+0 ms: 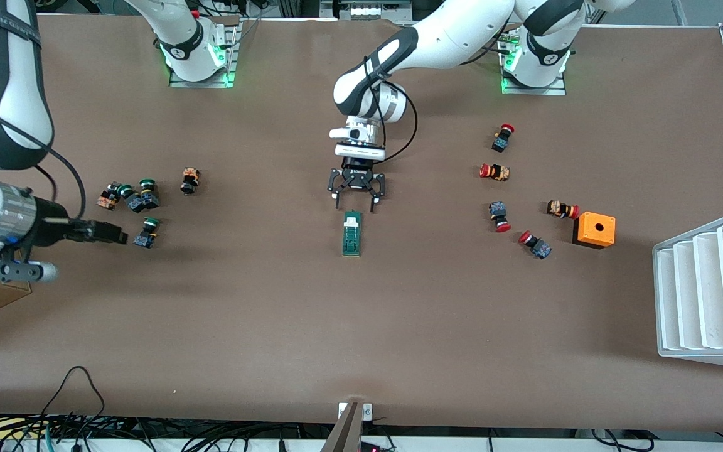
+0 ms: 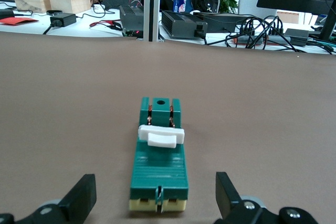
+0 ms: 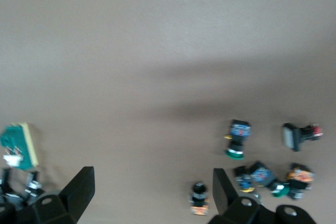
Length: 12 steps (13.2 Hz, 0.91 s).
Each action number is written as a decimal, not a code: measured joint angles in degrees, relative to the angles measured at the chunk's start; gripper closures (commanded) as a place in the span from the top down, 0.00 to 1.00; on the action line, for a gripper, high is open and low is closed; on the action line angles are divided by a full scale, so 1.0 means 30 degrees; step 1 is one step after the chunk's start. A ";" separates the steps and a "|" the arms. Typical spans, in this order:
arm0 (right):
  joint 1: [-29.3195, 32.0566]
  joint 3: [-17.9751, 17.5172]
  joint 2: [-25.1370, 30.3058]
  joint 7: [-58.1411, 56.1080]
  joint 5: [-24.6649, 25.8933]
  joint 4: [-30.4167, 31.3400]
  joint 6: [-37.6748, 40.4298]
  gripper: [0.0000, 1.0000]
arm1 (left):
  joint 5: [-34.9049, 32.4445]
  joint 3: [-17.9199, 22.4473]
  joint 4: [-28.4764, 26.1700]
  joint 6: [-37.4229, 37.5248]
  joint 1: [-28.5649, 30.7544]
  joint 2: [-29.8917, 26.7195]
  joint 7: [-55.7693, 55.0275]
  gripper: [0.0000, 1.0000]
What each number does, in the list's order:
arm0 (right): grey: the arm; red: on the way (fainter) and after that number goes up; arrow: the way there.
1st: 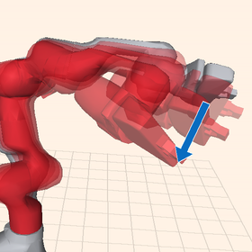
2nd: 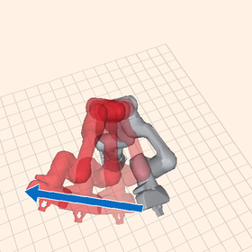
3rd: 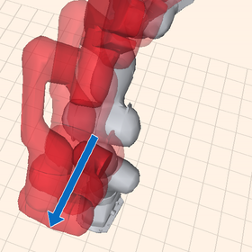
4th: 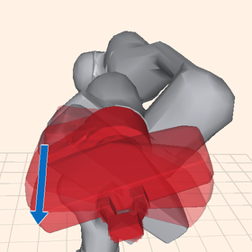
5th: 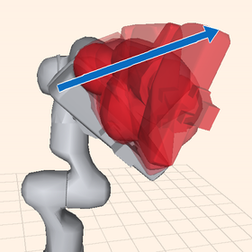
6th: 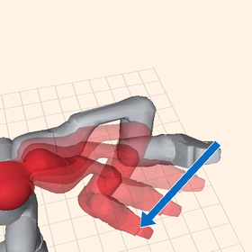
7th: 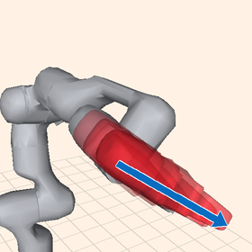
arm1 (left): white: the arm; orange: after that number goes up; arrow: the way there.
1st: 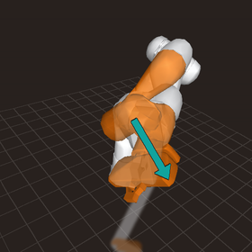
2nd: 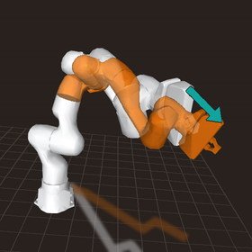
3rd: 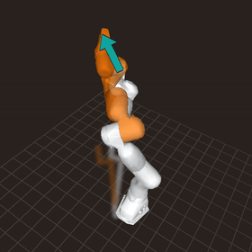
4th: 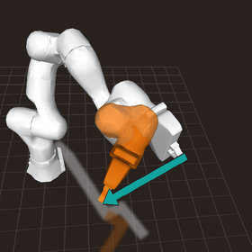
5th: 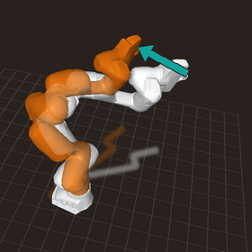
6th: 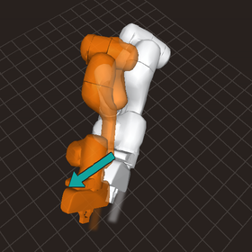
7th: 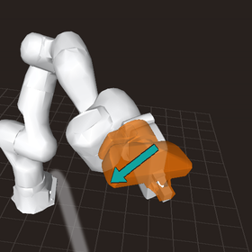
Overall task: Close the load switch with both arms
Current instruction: 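Reach the right gripper to the white slider on the switch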
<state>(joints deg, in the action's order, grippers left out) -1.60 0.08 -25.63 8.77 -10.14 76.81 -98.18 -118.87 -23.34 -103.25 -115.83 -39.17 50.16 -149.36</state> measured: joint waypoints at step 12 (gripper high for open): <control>-0.5884 -0.0225 -0.3437 2.0492 -0.2396 -0.0770 -0.5801 0.99 | -0.1242 0.0321 0.1345 0.0307 -0.0172 0.1414 0.0138 0.85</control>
<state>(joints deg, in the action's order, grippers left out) -19.25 -0.60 -35.94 70.24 -17.33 74.50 -115.59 -122.60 -22.38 -99.22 -114.91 -39.69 54.41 -148.95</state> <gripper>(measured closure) 0.004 0.040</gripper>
